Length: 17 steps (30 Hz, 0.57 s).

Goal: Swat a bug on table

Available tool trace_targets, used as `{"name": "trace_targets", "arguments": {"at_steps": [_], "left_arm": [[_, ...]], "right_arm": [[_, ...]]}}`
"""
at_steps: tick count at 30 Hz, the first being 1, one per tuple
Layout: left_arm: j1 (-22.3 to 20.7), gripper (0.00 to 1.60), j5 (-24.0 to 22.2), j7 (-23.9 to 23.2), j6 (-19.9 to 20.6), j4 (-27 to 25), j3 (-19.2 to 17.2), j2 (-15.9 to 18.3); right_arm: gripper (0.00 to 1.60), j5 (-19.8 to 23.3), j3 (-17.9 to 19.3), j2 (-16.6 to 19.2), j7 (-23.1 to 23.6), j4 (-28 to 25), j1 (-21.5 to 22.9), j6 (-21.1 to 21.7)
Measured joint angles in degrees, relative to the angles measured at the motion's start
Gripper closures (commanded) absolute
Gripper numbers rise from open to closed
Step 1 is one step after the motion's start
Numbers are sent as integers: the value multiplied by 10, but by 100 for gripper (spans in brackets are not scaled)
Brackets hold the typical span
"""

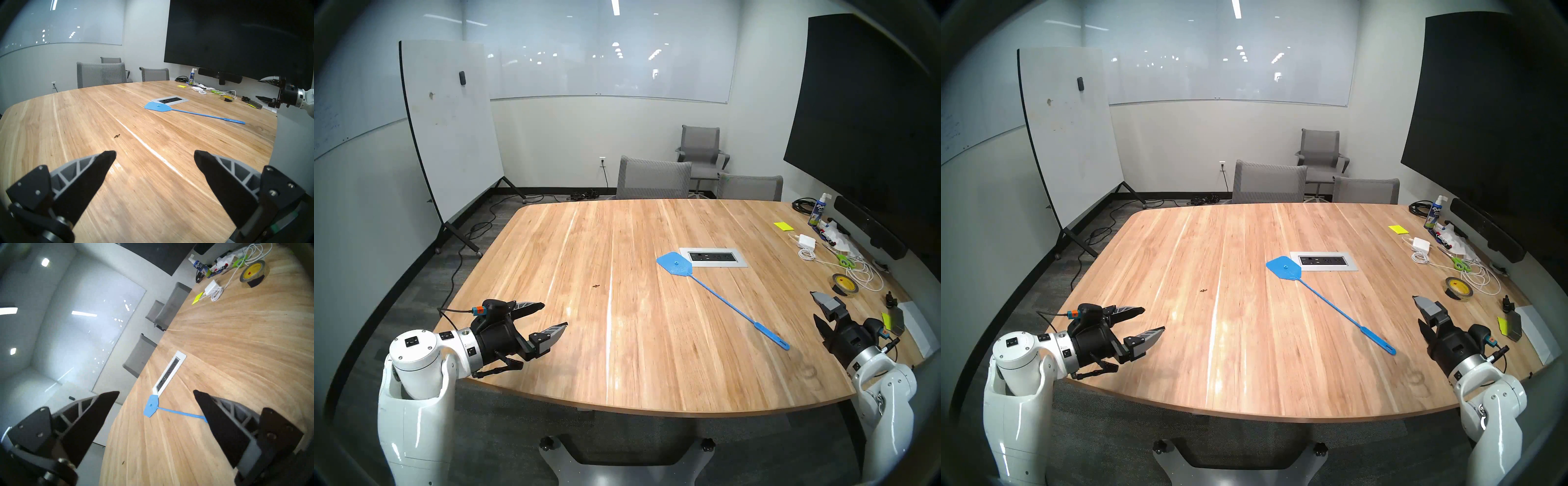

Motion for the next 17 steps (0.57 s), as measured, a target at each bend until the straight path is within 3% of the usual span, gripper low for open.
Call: {"name": "trace_targets", "arguments": {"at_steps": [17], "left_arm": [[-1, 0, 2, -2, 0, 0, -1, -1]], "right_arm": [[0, 45, 62, -43, 159, -28, -95, 92]]}}
